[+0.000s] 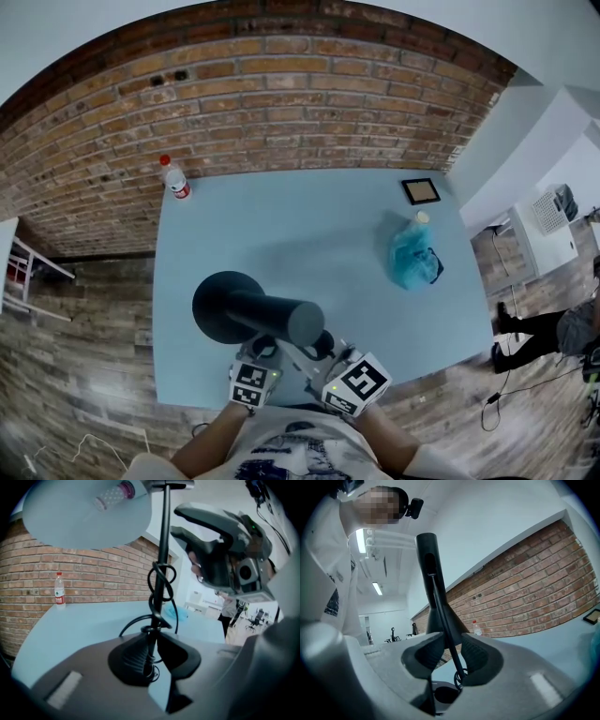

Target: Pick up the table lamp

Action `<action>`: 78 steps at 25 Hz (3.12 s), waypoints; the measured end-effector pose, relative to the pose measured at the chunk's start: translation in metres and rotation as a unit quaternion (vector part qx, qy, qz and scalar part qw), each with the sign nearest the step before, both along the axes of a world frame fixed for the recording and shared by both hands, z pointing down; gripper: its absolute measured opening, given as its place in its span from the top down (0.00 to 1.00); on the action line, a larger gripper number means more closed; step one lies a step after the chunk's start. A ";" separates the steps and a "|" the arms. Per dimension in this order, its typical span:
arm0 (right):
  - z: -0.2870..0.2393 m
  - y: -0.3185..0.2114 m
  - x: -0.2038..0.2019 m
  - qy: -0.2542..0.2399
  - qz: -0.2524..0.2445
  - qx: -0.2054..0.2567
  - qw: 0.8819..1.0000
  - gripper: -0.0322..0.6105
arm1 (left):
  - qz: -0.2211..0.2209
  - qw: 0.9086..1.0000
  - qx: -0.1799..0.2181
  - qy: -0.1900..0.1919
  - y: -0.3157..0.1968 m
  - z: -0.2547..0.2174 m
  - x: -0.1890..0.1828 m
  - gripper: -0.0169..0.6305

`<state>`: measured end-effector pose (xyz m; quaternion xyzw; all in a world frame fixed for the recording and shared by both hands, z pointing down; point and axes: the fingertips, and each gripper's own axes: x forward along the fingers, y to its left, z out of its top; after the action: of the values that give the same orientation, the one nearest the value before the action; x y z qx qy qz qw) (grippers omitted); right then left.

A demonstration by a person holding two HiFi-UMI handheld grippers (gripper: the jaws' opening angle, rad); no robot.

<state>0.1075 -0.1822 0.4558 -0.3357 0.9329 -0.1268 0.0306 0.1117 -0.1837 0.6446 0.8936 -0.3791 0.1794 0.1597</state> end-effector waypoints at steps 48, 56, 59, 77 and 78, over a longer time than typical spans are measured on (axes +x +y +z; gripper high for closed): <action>0.011 -0.007 -0.022 0.028 -0.031 0.010 0.999 0.87 | 0.036 0.999 0.020 -0.003 -0.001 0.002 0.002 0.90; 0.010 -0.006 -0.023 0.028 -0.022 0.005 0.999 0.87 | 0.041 0.999 0.019 -0.017 0.001 0.001 0.001 0.91; 0.009 -0.004 -0.024 0.030 -0.025 0.007 0.999 0.87 | 0.043 0.999 0.018 -0.020 0.003 -0.001 0.001 0.91; -0.022 0.008 -0.020 0.020 -0.017 0.026 0.999 0.88 | 0.051 0.997 0.049 -0.029 0.014 -0.031 -0.003 0.91; -0.025 0.008 -0.019 0.019 -0.016 0.029 0.999 0.88 | 0.052 0.997 0.051 -0.028 0.014 -0.035 -0.002 0.91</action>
<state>0.0886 -0.1740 0.4310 -0.3216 0.9420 -0.0936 0.0208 0.1094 -0.1696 0.6100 0.9136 -0.3454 0.1932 0.0934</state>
